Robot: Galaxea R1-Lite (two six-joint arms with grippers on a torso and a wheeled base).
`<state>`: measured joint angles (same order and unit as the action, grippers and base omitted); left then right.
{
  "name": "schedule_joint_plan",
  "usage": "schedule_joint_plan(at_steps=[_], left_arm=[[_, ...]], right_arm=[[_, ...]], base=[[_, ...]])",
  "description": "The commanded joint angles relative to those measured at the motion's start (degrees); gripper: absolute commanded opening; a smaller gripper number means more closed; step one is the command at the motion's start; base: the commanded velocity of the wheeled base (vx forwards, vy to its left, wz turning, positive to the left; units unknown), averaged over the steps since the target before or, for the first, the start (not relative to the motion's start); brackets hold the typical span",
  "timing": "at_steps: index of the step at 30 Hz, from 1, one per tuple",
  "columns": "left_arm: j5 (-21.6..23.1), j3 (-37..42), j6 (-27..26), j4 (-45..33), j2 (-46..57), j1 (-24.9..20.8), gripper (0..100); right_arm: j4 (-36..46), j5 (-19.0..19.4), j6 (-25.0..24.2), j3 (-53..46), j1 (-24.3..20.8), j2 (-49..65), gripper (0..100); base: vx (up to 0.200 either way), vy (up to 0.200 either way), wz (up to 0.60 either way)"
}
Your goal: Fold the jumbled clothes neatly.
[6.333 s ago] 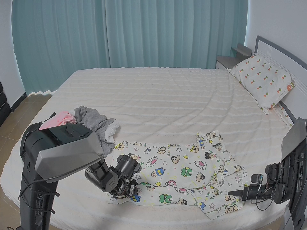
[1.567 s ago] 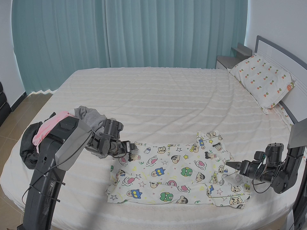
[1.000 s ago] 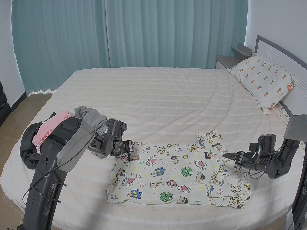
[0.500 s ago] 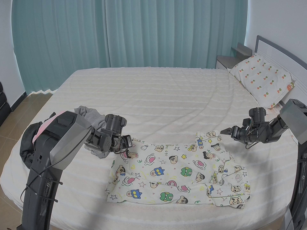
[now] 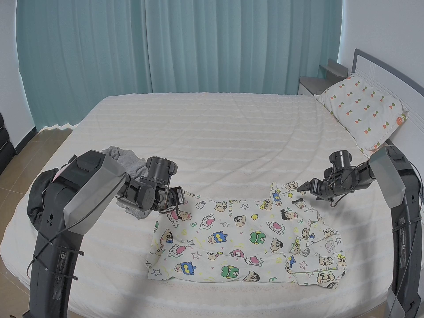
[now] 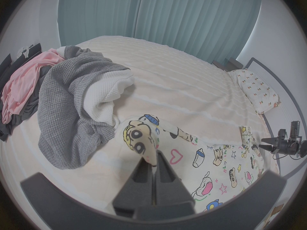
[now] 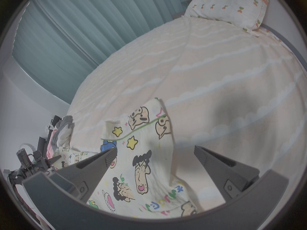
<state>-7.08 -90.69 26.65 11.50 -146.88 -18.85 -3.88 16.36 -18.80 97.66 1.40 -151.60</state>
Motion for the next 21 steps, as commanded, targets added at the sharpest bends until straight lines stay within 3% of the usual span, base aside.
schedule_joint_plan(at_steps=[1, 10, 15, 16, 21], left_arm=[[0.0, 0.6, 0.1, 0.0, 0.6, 0.0, 0], [0.0, 1.1, 0.1, 0.2, 0.7, 0.0, 0], [0.0, 1.5, 0.1, 0.3, 0.6, 0.0, 0], [0.0, 1.5, 0.1, 0.3, 0.6, 0.0, 0], [-0.1, 1.5, 0.1, 0.3, 0.6, 0.0, 0]], right_arm=[[0.3, 0.3, -0.5, 2.4, -0.6, -3.1, 100], [1.2, 1.0, -1.9, 4.5, -2.2, -4.8, 100], [1.3, 3.3, -2.7, 5.5, -3.6, -5.0, 100], [1.4, 3.5, -3.4, 6.1, -3.8, -5.0, 0], [1.3, 3.4, -7.0, 8.5, -3.5, -5.9, 0]], base=[[0.0, 0.0, 0.0], [0.0, 0.0, 0.0], [0.0, 0.0, 0.0], [0.0, 0.0, 0.0], [0.0, 0.0, 0.0]])
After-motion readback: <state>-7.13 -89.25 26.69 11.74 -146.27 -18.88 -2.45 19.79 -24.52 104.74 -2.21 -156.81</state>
